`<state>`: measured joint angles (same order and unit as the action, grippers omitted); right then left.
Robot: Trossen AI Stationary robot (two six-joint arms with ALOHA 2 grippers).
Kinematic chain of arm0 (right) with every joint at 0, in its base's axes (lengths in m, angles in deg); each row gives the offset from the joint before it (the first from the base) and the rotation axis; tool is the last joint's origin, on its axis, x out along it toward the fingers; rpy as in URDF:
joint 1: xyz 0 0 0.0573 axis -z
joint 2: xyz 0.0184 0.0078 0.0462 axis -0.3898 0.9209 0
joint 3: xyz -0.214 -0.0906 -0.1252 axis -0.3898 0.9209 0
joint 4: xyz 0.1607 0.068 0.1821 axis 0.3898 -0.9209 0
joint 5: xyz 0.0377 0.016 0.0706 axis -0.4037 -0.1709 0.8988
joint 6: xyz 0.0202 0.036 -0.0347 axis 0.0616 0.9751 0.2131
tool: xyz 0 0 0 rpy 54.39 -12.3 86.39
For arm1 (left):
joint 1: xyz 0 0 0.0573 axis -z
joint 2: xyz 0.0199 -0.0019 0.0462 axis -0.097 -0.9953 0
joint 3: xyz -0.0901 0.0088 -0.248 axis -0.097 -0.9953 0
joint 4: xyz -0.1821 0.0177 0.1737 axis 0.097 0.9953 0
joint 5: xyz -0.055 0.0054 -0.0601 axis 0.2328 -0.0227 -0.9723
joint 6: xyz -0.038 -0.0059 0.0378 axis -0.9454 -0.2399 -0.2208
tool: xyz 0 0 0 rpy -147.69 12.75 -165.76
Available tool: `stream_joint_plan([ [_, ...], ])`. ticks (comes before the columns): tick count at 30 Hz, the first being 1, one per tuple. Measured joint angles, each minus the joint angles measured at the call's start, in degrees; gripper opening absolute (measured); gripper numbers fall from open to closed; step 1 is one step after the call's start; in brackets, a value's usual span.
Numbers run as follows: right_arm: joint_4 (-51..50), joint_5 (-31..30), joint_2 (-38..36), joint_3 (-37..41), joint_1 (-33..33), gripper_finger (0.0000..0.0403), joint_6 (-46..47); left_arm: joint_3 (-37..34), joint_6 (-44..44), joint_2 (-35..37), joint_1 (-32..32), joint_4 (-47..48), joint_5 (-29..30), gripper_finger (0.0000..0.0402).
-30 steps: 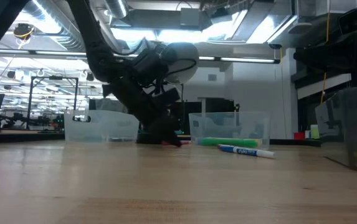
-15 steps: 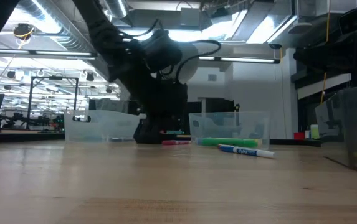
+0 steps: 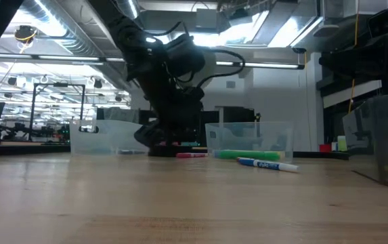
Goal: Pick & Place Markers
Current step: Put the pink marker pen into the left transparent bin
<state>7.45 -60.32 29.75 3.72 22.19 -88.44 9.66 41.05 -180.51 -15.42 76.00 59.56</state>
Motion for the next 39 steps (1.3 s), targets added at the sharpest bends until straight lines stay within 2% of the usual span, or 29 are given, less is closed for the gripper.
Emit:
stream_joint_plan([
  [6,0.0,0.02,0.0,0.0,-0.01,0.0126,0.0,0.09,4.48,-0.61,-0.42,3.16,-3.78,0.0001],
  [10,0.0,0.0,0.0,0.0,-0.02,0.0126,0.0,0.07,9.9,-2.16,-0.51,1.64,-3.33,0.0002],
  [20,0.0,0.01,0.0,0.0,-0.01,0.0126,0.0,0.09,16.31,-4.07,-1.58,-3.59,-2.4,0.0001],
  [24,0.0,0.01,0.0,0.0,-0.02,0.0126,0.0,0.09,16.35,-3.73,-1.66,-6.7,0.75,0.0002],
  [27,0.0,0.0,0.0,0.0,-0.02,0.0126,0.0,0.09,16.3,-3.65,-2.07,-6.77,-1.36,0.0001],
  [39,0.0,0.0,0.0,0.0,0.0,0.0126,0.0,0.09,8.5,-4.17,-4.95,-7.12,-1.99,0.0002],
])
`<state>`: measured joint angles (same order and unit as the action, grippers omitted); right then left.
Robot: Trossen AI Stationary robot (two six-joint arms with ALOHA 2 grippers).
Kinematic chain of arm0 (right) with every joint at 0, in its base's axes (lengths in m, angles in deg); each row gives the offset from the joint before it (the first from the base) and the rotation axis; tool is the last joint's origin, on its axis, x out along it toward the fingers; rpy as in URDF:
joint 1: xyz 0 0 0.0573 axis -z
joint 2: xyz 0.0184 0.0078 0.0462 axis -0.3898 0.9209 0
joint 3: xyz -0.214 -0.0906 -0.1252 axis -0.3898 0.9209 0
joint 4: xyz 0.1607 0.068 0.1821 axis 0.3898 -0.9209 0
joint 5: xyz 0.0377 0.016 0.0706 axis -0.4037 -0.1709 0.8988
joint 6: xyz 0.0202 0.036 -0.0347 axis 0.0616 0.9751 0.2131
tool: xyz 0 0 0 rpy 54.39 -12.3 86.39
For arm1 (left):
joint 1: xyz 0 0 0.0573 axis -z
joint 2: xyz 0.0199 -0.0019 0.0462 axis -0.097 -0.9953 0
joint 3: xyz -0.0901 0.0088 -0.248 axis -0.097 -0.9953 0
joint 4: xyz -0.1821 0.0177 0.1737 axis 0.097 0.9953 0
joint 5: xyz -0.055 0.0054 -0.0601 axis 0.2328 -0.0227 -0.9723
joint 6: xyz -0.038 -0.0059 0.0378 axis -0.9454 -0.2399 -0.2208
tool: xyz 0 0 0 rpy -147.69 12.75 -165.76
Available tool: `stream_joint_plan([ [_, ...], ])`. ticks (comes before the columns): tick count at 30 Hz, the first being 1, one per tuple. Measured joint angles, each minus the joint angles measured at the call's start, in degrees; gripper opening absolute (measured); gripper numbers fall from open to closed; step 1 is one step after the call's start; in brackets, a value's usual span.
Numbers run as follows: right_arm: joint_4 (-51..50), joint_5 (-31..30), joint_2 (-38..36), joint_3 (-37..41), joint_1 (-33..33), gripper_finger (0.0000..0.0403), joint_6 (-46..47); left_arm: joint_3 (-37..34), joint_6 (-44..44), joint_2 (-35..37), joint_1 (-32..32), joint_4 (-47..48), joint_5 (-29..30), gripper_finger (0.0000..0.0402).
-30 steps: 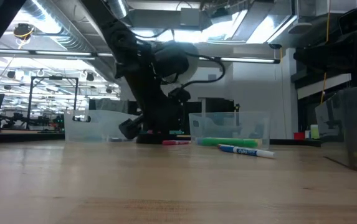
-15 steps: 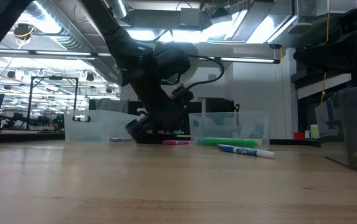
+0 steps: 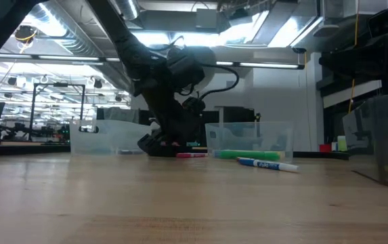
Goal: Pick & Place Markers
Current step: Put the pink marker pen into the left transparent bin
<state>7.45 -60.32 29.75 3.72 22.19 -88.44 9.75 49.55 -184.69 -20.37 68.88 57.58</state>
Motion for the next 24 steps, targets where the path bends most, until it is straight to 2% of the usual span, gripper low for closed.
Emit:
stream_joint_plan([
  [8,0.0,0.0,0.0,0.0,-0.02,0.0126,0.0,0.0,-4.06,-0.02,0.02,0.82,-4.86,0.0002],
  [16,0.0,0.01,0.0,0.0,-0.01,0.0126,0.0,0.0,-10.02,-0.2,-0.81,0.23,-1.84,0.0002],
  [24,0.0,0.0,0.0,0.0,-0.02,0.0126,0.0,0.0,-8.63,-0.2,-1.49,4.37,-1.77,0.0001],
])
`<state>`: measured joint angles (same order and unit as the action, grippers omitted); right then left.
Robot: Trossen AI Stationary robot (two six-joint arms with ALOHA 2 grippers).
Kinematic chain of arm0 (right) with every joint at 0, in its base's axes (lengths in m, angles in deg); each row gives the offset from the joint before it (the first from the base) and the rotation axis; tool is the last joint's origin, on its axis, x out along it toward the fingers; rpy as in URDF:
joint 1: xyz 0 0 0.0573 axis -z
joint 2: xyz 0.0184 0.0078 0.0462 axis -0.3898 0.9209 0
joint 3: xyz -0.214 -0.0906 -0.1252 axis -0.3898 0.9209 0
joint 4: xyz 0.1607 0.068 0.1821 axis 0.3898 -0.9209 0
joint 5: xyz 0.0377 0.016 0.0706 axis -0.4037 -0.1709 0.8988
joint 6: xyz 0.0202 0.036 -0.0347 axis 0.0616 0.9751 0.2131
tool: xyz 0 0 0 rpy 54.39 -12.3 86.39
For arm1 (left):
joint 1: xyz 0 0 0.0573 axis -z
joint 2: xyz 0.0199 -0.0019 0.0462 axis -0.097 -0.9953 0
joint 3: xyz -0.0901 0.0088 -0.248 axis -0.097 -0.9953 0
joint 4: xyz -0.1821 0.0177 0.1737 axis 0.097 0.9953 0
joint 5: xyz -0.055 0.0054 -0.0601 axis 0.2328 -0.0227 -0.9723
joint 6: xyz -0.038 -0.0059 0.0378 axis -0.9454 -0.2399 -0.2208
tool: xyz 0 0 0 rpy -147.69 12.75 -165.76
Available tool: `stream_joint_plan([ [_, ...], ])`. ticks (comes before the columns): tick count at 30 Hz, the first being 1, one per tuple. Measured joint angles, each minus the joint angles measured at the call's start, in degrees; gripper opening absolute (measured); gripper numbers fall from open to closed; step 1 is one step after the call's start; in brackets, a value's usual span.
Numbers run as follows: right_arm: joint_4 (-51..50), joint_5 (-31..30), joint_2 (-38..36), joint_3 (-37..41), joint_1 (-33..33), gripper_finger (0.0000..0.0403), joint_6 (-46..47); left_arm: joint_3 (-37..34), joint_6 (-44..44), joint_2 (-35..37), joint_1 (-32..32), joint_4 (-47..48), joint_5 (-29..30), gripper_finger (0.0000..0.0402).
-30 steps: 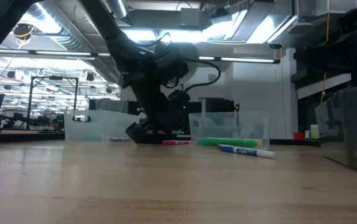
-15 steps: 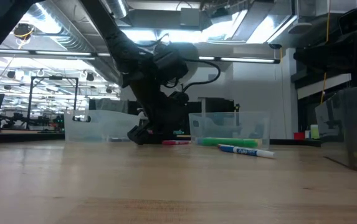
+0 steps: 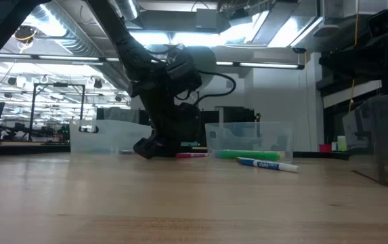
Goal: Pick & Place Markers
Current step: Put the pink marker pen into the left transparent bin
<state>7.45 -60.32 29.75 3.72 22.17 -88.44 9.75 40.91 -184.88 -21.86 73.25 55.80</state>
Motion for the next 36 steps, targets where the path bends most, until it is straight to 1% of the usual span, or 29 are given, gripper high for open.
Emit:
stream_joint_plan([
  [8,0.0,0.0,0.0,0.0,0.0,0.0126,-0.02,0.0,0.05,0.0,-0.06,0.34,-0.07,0.0001],
  [10,0.0,0.01,0.0,0.0,0.01,0.0126,0.0,0.0,0.05,0.0,-0.25,0.23,-0.86,0.0001],
  [17,0.0,0.0,0.0,0.0,0.0,0.0126,0.0,0.04,-0.28,0.02,-0.12,0.03,-9.49,0.0001],
  [20,0.0,0.0,0.0,0.0,0.02,0.0126,0.0,0.04,-2.11,0.02,0.84,-0.46,-11.11,0.0003],
  [23,0.0,0.02,0.0,0.0,0.0,0.0126,0.0,0.04,-4.13,0.02,2.9,-0.23,-11.08,0.0002],
  [26,0.0,0.0,0.0,0.0,0.02,0.0126,-0.01,-0.03,-5.98,0.63,6.43,-0.17,-11.44,0.0001],
  [31,0.02,0.02,0.0,0.0,0.0,0.0126,0.0,0.07,-8.19,2.76,12.39,-3.75,-11.37,0.0001],
  [33,-0.01,0.0,0.02,0.0,0.0,0.0126,0.0,-0.04,-11.4,3.8,13.45,-3.94,-10.62,0.0001],
  [36,0.0,0.01,0.02,0.0,0.0,0.0126,0.0,-0.07,-20.21,5.72,14.04,-5.38,-7.8,0.0002],
])
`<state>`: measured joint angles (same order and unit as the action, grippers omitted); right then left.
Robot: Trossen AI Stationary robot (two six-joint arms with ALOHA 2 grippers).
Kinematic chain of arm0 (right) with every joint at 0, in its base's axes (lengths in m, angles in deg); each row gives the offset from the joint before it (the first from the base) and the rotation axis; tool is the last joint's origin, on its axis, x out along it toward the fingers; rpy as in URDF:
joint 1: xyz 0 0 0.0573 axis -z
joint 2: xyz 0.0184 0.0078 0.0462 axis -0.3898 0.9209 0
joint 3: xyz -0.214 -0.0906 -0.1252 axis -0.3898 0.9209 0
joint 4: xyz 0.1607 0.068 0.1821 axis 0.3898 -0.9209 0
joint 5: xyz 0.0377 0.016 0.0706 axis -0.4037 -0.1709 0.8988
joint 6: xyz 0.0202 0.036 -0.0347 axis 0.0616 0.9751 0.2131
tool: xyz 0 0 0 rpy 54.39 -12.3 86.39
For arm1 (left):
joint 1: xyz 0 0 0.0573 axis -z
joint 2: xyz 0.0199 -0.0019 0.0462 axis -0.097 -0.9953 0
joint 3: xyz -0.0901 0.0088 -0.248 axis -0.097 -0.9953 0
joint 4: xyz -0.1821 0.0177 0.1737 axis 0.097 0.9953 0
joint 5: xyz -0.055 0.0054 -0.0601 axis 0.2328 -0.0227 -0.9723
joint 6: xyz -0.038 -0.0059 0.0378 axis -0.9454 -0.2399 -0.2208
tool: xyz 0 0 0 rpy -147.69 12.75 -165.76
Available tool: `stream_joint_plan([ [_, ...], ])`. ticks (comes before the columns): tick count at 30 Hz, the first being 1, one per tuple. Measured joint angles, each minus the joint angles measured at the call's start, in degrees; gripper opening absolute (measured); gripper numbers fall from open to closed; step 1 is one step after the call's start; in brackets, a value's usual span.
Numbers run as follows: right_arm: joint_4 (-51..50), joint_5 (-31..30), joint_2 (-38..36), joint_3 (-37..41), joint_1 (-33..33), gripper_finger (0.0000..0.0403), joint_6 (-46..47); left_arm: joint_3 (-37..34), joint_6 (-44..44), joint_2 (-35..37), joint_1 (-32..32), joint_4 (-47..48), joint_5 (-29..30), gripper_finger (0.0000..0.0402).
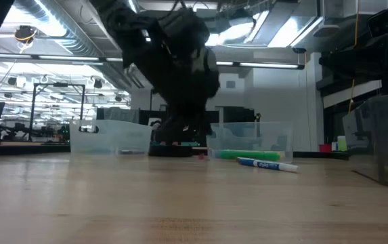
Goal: Pick & Place Markers
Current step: Put the pink marker pen into the left transparent bin
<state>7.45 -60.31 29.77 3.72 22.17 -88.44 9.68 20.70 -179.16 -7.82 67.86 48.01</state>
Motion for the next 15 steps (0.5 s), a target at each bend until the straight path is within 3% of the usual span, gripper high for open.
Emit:
stream_joint_plan([
  [5,0.0,-0.01,-0.02,0.0,0.01,0.0126,0.0,0.04,-16.07,1.93,-2.17,0.01,8.91,0.0001],
  [10,0.0,0.01,-0.01,0.0,0.02,0.0126,0.0,0.09,-23.05,1.02,-5.95,-0.52,7.65,0.0001],
  [15,0.0,0.01,-0.01,0.0,0.0,0.0126,0.0,0.09,-22.97,0.58,-8.07,-3.4,4.26,0.0002],
])
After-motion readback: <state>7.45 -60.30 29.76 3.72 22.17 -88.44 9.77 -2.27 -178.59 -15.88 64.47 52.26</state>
